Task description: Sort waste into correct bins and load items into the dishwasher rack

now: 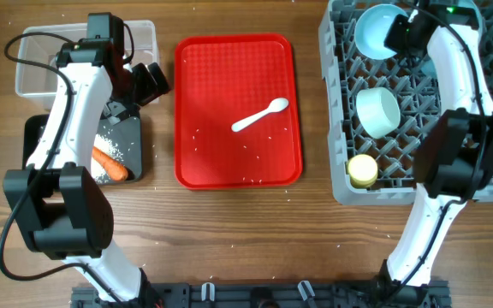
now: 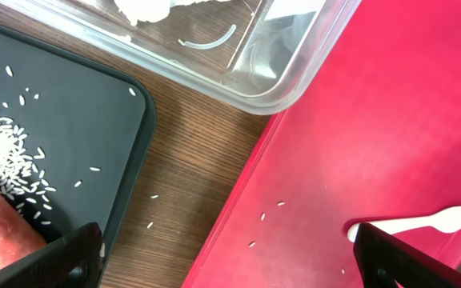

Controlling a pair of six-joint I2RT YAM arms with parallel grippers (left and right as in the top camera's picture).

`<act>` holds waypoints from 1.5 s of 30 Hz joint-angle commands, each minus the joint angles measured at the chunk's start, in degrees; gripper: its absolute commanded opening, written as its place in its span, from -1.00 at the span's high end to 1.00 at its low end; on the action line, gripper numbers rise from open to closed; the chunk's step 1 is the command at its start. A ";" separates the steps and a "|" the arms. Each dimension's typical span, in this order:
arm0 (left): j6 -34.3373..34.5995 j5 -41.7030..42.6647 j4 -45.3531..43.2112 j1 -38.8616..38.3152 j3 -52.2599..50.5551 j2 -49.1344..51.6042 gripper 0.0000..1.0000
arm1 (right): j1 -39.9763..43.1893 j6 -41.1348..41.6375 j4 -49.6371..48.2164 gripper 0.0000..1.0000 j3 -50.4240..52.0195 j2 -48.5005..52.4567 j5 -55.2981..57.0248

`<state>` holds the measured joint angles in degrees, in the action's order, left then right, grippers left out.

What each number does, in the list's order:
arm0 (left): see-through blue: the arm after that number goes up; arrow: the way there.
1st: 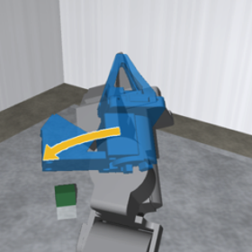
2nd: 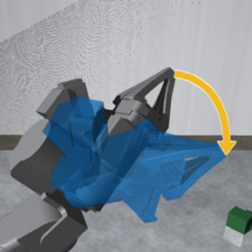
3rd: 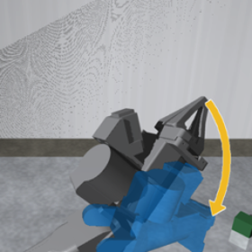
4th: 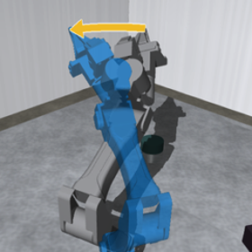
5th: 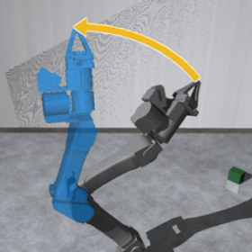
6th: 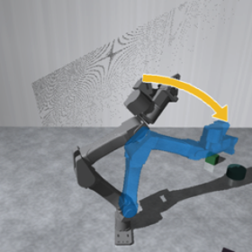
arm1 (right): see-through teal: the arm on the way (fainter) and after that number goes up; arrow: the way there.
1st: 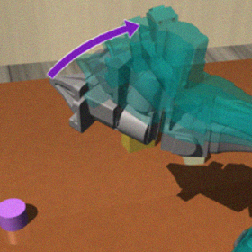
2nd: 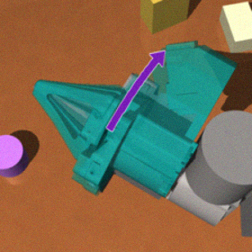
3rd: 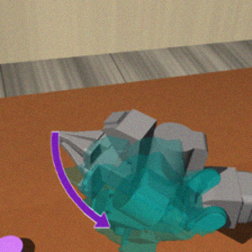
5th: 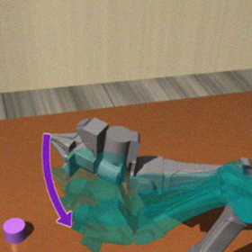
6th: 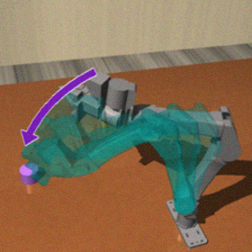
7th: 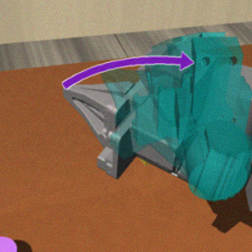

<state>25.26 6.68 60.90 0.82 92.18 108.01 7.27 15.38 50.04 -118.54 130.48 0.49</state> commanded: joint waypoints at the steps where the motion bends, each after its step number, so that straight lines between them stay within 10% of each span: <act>1: 0.72 -0.57 0.00 0.04 -0.35 0.33 -1.00 | -0.92 -0.37 0.96 0.92 0.39 -4.28 5.01; 16: 0.72 -0.57 0.00 0.04 -0.35 0.33 -1.00 | -14.95 -3.89 1.68 0.91 1.66 0.52 69.29; 25: 0.72 -0.57 0.00 0.04 -0.35 0.33 -1.00 | -14.80 -6.67 -2.75 0.92 1.53 4.92 77.50; 28: 0.72 -0.57 0.00 0.04 -0.35 0.33 -1.00 | -15.23 -9.20 -2.62 0.88 1.55 4.92 67.98; 31: 0.72 -0.57 0.00 0.04 -0.35 0.33 -1.00 | -18.36 -15.74 3.98 -0.89 1.55 4.92 58.12; 32: 0.72 -0.57 0.00 0.04 -0.35 0.33 -1.00 | -18.97 -14.93 4.96 -0.99 1.55 4.79 58.12; 37: 0.72 -0.57 0.00 0.04 -0.35 0.33 -1.00 | -19.61 -10.88 12.52 -1.00 1.42 -4.15 48.70; 42: 0.72 -0.57 0.00 0.04 -0.35 0.33 -1.00 | -20.70 -17.53 17.75 -0.99 1.46 -14.82 -8.11; 45: 0.72 -0.57 0.00 0.04 -0.35 0.33 -1.00 | -24.83 -19.91 16.59 -0.99 5.07 -12.57 -13.03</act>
<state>25.26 6.66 60.88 0.82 92.18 108.01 -14.09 -1.89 66.98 -116.60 114.89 2.11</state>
